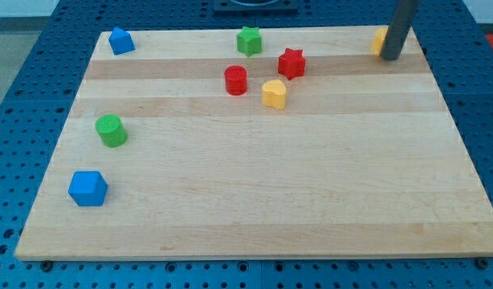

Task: Move the red circle towards the left center of the board

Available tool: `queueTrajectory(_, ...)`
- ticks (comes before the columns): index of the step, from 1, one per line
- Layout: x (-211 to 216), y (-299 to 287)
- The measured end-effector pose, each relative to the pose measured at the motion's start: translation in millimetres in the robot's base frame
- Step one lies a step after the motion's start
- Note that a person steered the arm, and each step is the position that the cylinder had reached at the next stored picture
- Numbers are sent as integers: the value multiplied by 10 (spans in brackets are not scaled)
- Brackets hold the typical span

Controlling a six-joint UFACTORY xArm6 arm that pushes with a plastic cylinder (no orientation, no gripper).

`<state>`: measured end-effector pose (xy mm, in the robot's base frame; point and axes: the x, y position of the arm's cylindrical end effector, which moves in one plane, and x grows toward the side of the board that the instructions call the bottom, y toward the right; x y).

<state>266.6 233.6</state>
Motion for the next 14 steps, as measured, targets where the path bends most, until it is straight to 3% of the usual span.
queueTrajectory(2, -30, 0)
queueTrajectory(4, 561, -18)
queueTrajectory(7, 639, -1396)
queueTrajectory(9, 638, -2737)
queueTrajectory(11, 686, -3047)
queueTrajectory(13, 745, -3857)
queueTrajectory(14, 703, -3837)
